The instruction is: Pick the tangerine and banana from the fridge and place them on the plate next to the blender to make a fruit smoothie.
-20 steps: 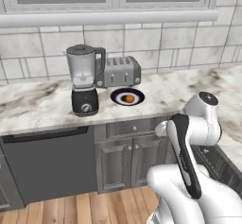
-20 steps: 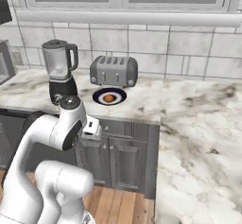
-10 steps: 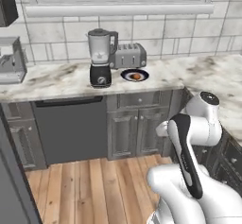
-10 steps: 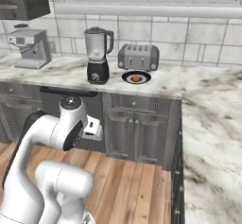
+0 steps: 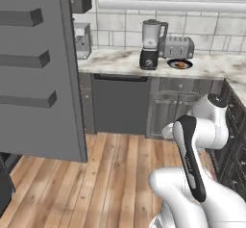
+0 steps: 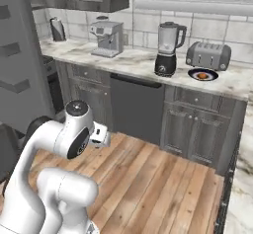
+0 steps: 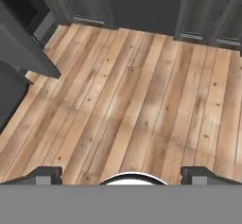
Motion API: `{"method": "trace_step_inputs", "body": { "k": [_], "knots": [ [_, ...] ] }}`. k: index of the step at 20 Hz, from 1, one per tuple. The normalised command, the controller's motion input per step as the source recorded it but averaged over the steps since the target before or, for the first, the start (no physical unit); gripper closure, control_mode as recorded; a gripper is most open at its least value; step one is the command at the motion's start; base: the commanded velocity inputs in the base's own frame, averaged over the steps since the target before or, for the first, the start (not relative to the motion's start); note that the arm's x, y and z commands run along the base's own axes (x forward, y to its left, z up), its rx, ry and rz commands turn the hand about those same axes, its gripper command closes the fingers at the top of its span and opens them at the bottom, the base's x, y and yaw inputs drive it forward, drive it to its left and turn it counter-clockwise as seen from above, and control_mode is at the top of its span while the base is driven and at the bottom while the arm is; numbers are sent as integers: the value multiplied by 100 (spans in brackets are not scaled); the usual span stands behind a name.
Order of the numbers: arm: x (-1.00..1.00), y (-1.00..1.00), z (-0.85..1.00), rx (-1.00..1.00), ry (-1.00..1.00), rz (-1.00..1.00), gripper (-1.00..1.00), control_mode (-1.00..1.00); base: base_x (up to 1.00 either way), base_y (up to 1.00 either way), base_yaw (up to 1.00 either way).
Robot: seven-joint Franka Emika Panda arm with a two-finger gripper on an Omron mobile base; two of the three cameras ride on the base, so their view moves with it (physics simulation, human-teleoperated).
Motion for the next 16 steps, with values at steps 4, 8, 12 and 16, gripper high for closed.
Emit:
{"method": "trace_step_inputs", "body": {
  "k": [4,8,12,16],
  "knots": [
    [0,0,0,0,0,0,-100,100,-54,23,69],
    [0,0,0,0,0,0,-100,100,-10,91,73],
    [0,0,0,0,0,0,-100,100,6,98,63],
    [0,0,0,0,0,0,-100,100,54,62,60]
  ]
}}
